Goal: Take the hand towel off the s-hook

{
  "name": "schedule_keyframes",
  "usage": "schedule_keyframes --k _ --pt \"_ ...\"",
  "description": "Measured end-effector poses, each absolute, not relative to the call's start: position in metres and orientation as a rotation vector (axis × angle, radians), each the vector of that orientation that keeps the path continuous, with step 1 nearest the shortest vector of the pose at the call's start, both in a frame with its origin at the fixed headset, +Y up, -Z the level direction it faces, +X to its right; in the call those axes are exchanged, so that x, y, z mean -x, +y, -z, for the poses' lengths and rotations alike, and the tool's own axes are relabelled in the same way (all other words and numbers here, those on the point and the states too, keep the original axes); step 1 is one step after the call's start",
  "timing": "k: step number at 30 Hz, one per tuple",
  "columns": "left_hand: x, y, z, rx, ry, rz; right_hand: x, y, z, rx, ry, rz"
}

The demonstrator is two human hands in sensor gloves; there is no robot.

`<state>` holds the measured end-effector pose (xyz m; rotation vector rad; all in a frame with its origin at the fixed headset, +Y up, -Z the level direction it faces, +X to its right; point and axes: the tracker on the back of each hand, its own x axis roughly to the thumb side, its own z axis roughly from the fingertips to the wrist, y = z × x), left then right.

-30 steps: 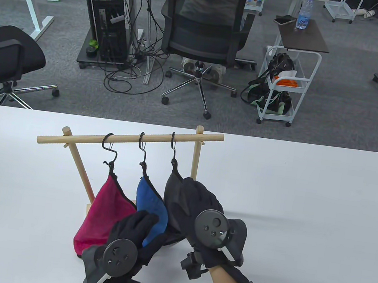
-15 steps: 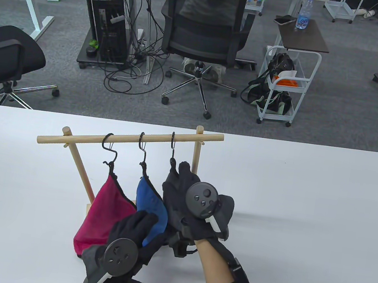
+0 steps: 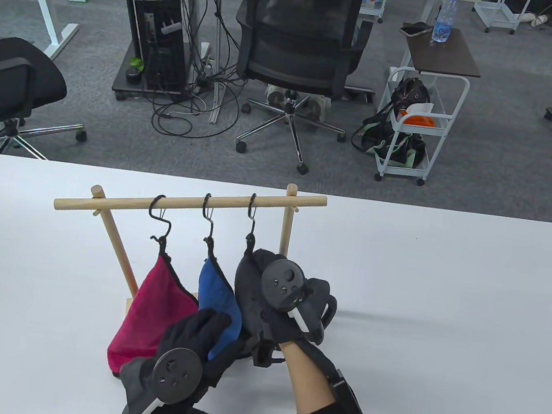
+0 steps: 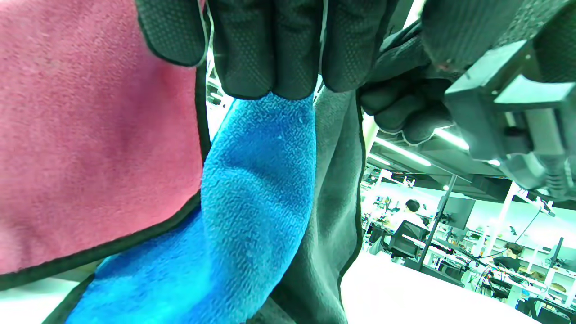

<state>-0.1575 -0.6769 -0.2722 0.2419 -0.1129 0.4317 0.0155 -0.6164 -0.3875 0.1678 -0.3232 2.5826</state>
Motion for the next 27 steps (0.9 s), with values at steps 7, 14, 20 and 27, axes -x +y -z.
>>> schedule_keyframes --k 7,14,20,27 --pt "0.157 -0.677 0.272 -0.243 -0.117 -0.434 -0.021 -0.612 0.380 -0.181 -0.342 -2.607" --pt "0.157 -0.677 0.272 -0.242 -0.117 -0.434 -0.024 -0.602 0.369 -0.214 -0.396 -2.608" --pt "0.157 -0.677 0.272 -0.241 -0.119 -0.434 -0.025 -0.589 0.357 -0.260 -0.453 -2.595" --pt "0.157 -0.678 0.272 -0.241 -0.120 -0.433 -0.029 -0.574 0.342 -0.292 -0.527 -2.592"
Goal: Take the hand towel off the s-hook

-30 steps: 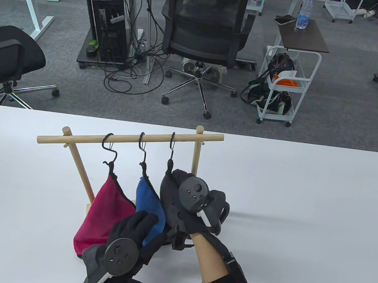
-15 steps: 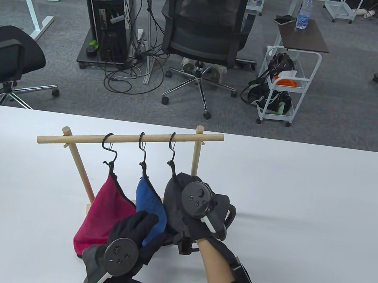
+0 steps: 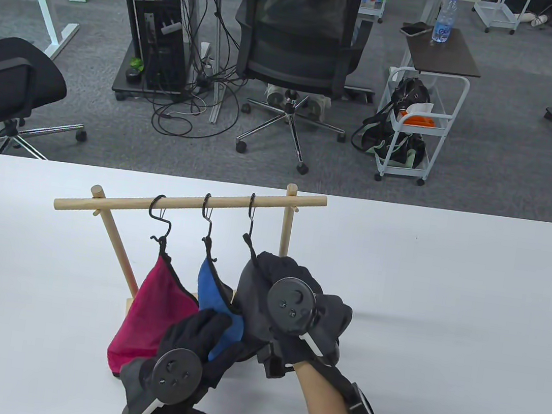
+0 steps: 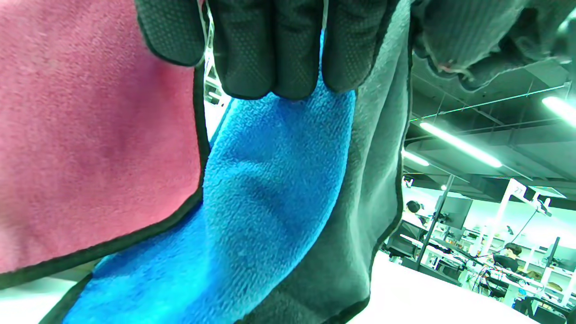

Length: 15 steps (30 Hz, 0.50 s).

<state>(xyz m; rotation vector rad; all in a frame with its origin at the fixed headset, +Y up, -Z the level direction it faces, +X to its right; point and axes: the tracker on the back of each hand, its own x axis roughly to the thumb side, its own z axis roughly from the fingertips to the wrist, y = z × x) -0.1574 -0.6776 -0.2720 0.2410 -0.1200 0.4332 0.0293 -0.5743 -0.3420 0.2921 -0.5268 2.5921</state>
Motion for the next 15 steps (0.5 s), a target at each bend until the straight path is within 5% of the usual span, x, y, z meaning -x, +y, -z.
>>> schedule_keyframes --k 15 --pt "0.157 -0.678 0.272 -0.238 -0.121 -0.433 -0.067 -0.549 0.314 -0.249 -0.650 -2.594"
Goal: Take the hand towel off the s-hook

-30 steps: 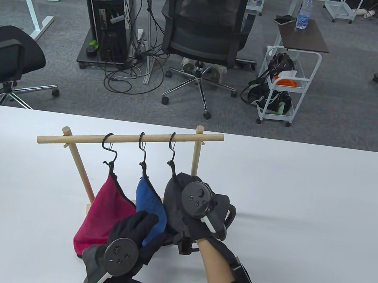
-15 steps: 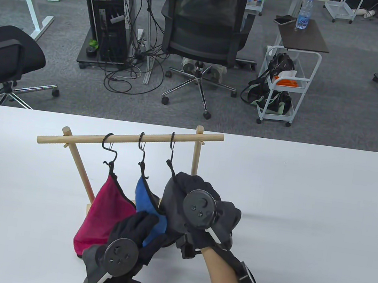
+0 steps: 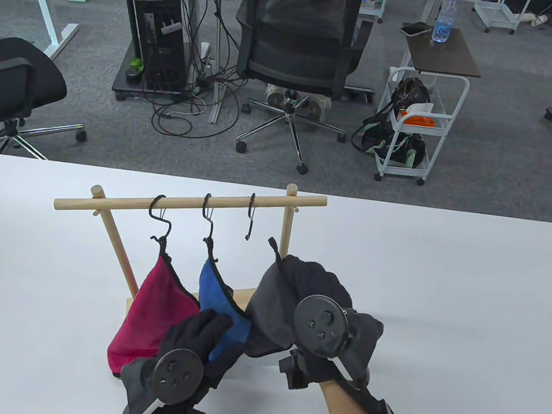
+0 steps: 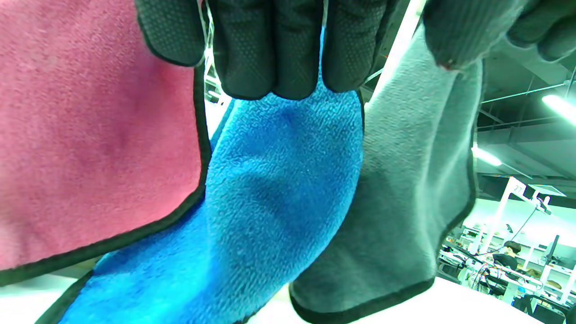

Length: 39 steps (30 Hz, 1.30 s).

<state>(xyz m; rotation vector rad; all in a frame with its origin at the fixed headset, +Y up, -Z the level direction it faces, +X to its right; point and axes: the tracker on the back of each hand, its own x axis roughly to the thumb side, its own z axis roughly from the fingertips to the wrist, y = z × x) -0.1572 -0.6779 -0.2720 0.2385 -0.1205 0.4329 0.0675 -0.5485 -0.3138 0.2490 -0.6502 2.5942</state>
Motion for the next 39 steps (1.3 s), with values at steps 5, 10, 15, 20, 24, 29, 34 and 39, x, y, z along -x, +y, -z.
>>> schedule_keyframes --k 5,10,15,20,24,29,34,39 --pt "0.157 -0.677 0.272 -0.237 -0.122 -0.433 -0.090 -0.545 0.315 -0.172 -0.679 -2.622" --pt "0.157 -0.677 0.271 -0.239 -0.122 -0.433 -0.112 -0.545 0.325 -0.088 -0.696 -2.637" --pt "0.157 -0.678 0.272 -0.239 -0.117 -0.432 -0.132 -0.551 0.342 -0.004 -0.700 -2.669" --pt "0.157 -0.678 0.272 -0.234 -0.111 -0.420 -0.152 -0.560 0.363 0.081 -0.684 -2.691" --pt "0.159 -0.678 0.272 -0.239 -0.102 -0.422 -0.165 -0.572 0.375 0.140 -0.661 -2.717" --pt "0.158 -0.678 0.273 -0.232 -0.104 -0.411 -0.177 -0.595 0.384 0.204 -0.591 -2.757" --pt "0.157 -0.678 0.273 -0.228 -0.107 -0.403 -0.180 -0.624 0.390 0.228 -0.493 -2.845" --pt "0.159 -0.678 0.274 -0.228 -0.103 -0.412 -0.177 -0.651 0.395 0.213 -0.398 -2.962"
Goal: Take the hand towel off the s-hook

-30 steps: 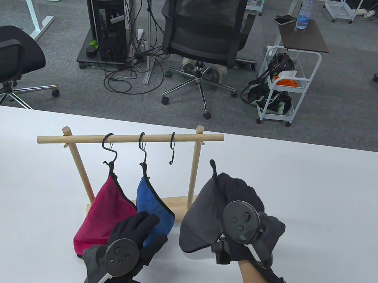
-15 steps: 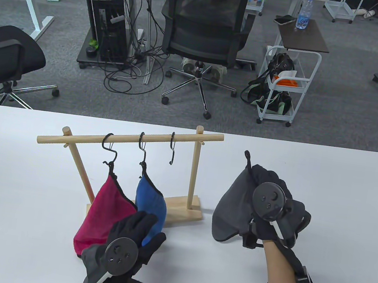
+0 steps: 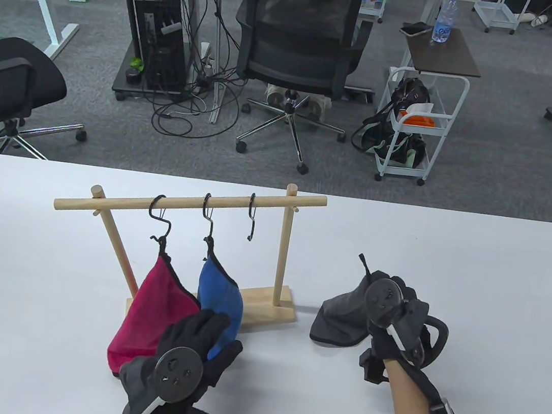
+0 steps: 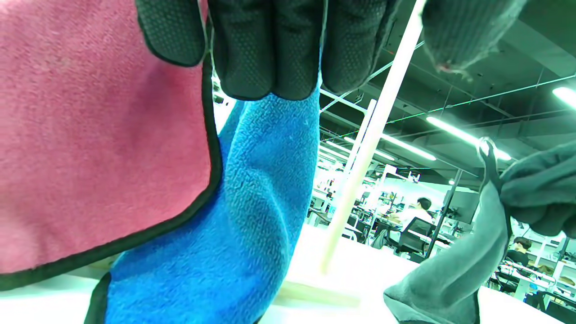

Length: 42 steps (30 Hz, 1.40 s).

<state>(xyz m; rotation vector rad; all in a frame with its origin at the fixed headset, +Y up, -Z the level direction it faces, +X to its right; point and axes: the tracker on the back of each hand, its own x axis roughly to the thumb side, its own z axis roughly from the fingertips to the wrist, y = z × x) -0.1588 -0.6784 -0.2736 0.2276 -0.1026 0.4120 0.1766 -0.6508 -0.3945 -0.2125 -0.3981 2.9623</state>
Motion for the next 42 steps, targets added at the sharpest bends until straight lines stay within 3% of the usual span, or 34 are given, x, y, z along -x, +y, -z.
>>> schedule_keyframes --k 14,27,32,42 --pt "0.158 -0.680 0.275 -0.214 -0.101 -0.406 -0.166 -0.708 0.417 0.189 -0.081 -3.079" --pt "0.159 -0.680 0.276 -0.212 -0.098 -0.406 -0.163 -0.742 0.435 0.253 0.112 -3.007" --pt "0.159 -0.681 0.276 -0.209 -0.097 -0.408 -0.164 -0.738 0.432 0.245 0.099 -3.000" --pt "0.159 -0.682 0.276 -0.200 -0.101 -0.425 -0.162 -0.699 0.407 0.155 -0.047 -3.003"
